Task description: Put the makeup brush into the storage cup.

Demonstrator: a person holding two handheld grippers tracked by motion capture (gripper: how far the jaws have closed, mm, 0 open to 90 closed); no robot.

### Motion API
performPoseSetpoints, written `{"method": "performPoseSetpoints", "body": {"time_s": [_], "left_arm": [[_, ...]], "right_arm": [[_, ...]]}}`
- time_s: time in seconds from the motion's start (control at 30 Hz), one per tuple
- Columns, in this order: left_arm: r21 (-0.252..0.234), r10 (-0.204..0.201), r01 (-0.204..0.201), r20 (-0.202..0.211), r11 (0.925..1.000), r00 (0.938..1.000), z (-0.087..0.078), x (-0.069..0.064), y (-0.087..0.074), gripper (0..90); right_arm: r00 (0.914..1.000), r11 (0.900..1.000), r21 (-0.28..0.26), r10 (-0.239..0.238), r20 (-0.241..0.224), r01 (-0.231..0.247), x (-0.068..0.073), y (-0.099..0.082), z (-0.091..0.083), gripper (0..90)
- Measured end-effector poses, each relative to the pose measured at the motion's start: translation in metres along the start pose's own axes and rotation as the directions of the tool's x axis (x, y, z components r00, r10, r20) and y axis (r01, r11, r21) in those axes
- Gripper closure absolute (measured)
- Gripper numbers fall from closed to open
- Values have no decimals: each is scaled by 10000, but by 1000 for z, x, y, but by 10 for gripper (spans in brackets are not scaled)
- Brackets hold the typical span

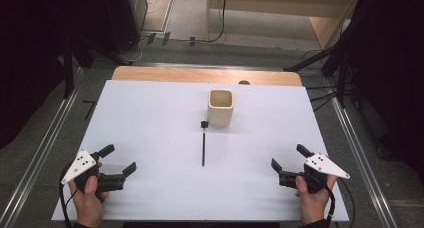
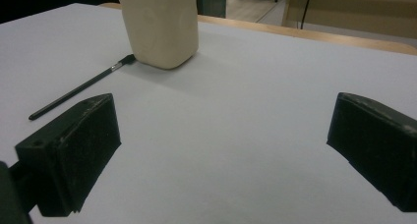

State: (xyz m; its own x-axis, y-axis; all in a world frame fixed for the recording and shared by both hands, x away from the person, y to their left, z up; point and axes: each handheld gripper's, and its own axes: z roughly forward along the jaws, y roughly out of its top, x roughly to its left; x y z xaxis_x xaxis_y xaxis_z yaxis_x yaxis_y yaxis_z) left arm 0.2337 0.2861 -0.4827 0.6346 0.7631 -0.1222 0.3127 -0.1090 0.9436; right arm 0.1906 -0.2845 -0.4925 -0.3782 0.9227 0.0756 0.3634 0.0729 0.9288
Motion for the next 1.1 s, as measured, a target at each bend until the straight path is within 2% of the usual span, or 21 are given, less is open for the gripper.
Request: {"method": "performPoseSetpoints", "body": {"time_s": [0.23,0.47,0.87,0.9,0.97,1.1], "left_arm": [[85,39,-39,36,10000,10000,3,-3,1,0],[38,11,-12,231,10000,9997,11,-9,11,0],[331,394,-421,785,9986,9961,40,-27,27,0],[389,427,-463,881,9982,9952,47,-29,29,0],[426,441,-482,913,9979,9948,50,-30,30,0],[456,555,-609,1114,9971,9922,65,-36,37,0]], "right_arm": [[9999,10000,1,5,-127,-5,1,0,0,6],[9996,9999,-67,78,-267,-79,1,1,-2,5],[9988,9996,-43,-281,-396,280,1,1,-3,0],[9987,9995,-58,-328,-392,326,2,1,-3,0],[9985,9993,-59,-363,-398,361,2,2,-3,0],[9981,9992,-8,-402,-457,402,3,1,-1,0]]}}
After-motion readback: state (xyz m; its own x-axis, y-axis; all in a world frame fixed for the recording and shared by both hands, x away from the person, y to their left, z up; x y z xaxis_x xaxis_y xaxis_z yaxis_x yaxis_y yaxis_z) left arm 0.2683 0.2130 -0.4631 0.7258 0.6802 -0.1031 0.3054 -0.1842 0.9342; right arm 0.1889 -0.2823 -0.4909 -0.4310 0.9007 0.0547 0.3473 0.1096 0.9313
